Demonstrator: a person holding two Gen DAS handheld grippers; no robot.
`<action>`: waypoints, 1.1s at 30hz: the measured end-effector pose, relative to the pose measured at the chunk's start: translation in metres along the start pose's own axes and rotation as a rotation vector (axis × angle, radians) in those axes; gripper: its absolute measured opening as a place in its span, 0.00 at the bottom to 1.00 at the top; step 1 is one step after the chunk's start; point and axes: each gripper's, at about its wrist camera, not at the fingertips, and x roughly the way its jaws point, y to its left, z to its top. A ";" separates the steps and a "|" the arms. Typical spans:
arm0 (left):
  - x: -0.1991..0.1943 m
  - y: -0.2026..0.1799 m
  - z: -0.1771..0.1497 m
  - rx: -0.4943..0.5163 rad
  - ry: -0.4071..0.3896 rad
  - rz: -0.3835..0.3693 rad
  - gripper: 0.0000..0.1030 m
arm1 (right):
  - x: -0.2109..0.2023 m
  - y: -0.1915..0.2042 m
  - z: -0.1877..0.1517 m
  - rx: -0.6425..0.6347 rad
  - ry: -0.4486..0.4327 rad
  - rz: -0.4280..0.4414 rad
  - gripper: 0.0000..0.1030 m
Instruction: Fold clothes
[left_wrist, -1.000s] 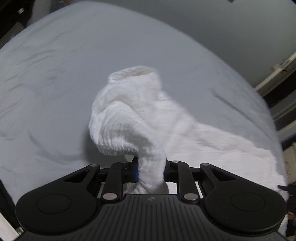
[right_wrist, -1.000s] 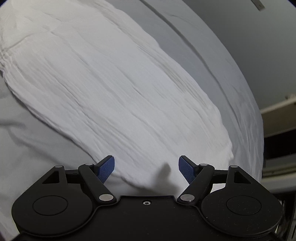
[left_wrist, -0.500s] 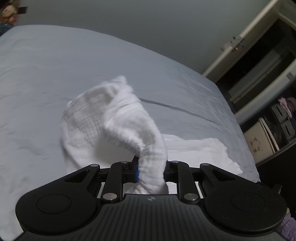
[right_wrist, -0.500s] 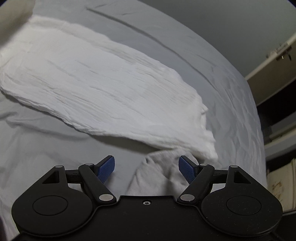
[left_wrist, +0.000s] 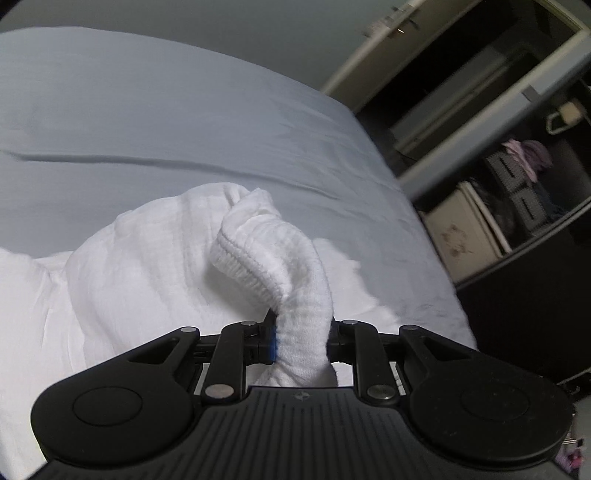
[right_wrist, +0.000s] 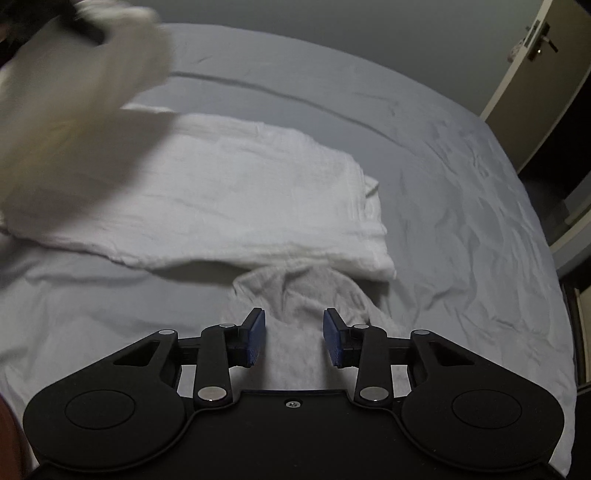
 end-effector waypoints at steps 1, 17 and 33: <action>0.017 -0.010 0.002 0.005 0.007 -0.020 0.18 | 0.000 -0.002 -0.002 0.006 -0.003 0.005 0.33; 0.153 -0.033 -0.020 0.042 0.182 0.024 0.32 | 0.018 -0.059 -0.027 0.093 0.051 -0.040 0.36; 0.115 -0.047 -0.015 0.126 0.137 -0.122 0.64 | 0.028 -0.060 -0.022 0.091 0.079 -0.048 0.41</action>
